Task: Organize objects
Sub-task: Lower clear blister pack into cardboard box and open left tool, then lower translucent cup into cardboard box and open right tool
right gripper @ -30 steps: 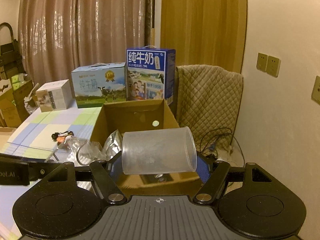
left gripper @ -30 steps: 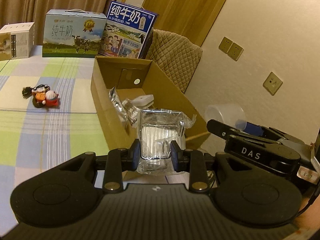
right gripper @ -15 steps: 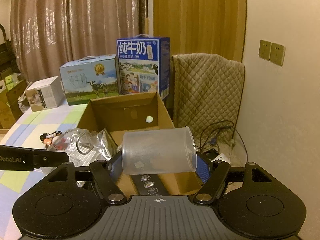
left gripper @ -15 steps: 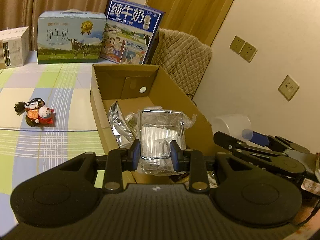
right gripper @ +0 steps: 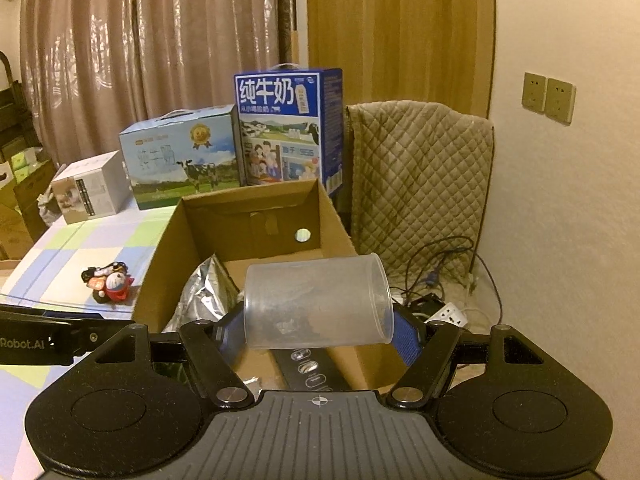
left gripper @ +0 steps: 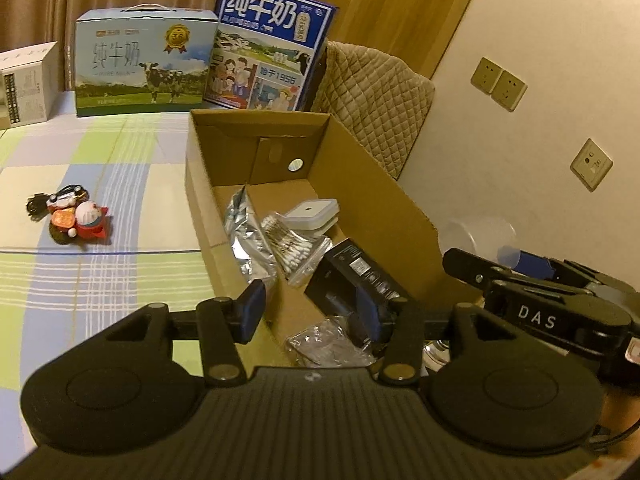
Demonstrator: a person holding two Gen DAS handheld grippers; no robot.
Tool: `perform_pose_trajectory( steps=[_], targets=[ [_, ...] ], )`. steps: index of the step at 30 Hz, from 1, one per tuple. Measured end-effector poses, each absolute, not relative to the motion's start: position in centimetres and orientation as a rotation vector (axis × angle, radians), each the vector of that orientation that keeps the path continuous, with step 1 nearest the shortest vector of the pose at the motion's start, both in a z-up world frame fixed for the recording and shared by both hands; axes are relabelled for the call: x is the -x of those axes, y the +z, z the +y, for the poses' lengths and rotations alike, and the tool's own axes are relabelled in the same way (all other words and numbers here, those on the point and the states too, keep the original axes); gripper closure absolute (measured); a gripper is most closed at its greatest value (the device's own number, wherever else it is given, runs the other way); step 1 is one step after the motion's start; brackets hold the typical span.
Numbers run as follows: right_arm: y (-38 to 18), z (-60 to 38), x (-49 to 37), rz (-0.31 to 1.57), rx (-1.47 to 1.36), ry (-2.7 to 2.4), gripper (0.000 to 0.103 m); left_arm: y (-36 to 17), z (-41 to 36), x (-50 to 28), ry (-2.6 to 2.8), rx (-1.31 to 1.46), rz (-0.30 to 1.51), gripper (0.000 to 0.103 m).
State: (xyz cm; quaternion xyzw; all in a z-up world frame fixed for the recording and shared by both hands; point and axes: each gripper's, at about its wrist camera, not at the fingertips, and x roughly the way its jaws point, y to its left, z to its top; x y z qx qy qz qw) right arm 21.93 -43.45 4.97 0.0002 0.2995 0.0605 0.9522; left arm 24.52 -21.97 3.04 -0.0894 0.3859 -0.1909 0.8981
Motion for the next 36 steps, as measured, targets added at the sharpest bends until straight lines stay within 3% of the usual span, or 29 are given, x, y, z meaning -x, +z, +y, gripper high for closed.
perform_pose_trajectory(
  steps=[19, 23, 36],
  targets=[
    [5.1, -41.5, -23.5, 0.609, -0.091, 0.223, 0.033, 3.9, -19.1, -23.0, -0.366, 0.203, 0.770, 0.056],
    [5.0, -42.0, -23.6, 0.586, -0.134, 0.215, 0.021, 3.6, -18.7, -23.1, -0.359, 0.209, 0.774, 0.055],
    [7.6, -42.7, -20.3, 0.578, -0.141, 0.173, 0.021, 3.7, -17.1, -21.5, -0.341, 0.222, 0.769, 0.055]
  ],
)
